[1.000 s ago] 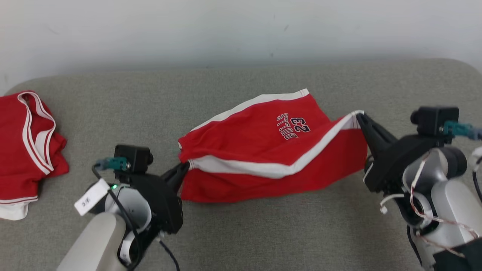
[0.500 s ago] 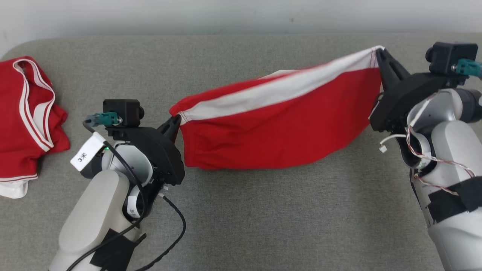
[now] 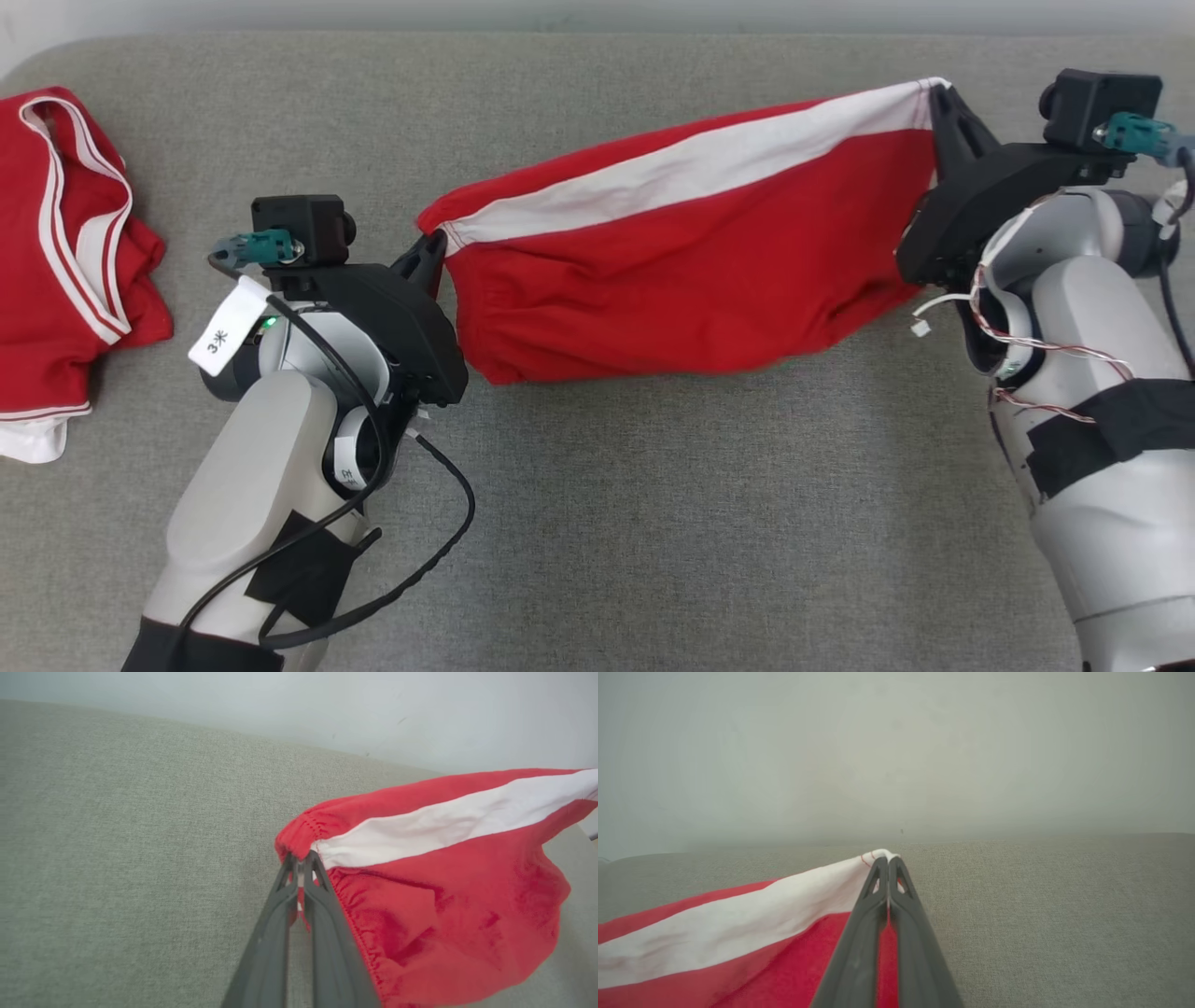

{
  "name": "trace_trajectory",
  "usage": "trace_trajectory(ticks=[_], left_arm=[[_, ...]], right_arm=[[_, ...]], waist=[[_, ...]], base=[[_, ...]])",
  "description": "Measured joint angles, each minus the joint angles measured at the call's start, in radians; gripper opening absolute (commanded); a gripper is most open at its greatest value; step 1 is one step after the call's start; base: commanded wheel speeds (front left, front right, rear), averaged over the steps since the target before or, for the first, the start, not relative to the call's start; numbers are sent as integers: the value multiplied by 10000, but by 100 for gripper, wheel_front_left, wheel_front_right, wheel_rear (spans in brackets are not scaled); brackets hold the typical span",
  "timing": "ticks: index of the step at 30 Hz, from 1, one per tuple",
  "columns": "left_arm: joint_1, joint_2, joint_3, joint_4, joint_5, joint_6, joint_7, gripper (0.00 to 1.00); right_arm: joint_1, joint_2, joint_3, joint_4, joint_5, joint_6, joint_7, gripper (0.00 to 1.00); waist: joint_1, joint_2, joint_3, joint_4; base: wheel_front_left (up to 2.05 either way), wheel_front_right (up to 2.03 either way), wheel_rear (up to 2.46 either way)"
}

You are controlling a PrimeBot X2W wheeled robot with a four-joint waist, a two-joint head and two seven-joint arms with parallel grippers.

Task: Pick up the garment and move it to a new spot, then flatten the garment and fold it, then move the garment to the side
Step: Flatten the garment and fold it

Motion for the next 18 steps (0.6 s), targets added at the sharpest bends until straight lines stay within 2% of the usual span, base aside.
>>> trace_trajectory(ticks=[2, 3, 4, 13, 18], left_arm=[[-33, -13, 19, 148, 12, 75, -132, 45], [-67, -15, 19, 251, 23, 73, -198, 96], [-105, -29, 15, 324, 33, 71, -282, 100], [-218, -169, -65, 694, 38, -245, -1177, 100], [-150, 59, -113, 788, 77, -663, -1615, 100]], right_arm=[[-111, 117, 27, 242, 0, 10, -188, 1], [-178, 157, 33, 380, 4, 17, -267, 45], [-227, 169, 52, 510, 4, 36, -355, 100], [-431, 297, 21, 1244, 36, 213, -1342, 100], [-358, 180, -4, 1634, 98, 364, -1534, 100]], waist=[[0, 0, 21, 25], [0, 0, 25, 34], [-1, 0, 25, 42], [-1, -1, -54, 100], [-2, -2, -262, 101]], base=[[0, 0, 0], [0, 0, 0], [0, 0, 0], [0, 0, 0], [0, 0, 0]])
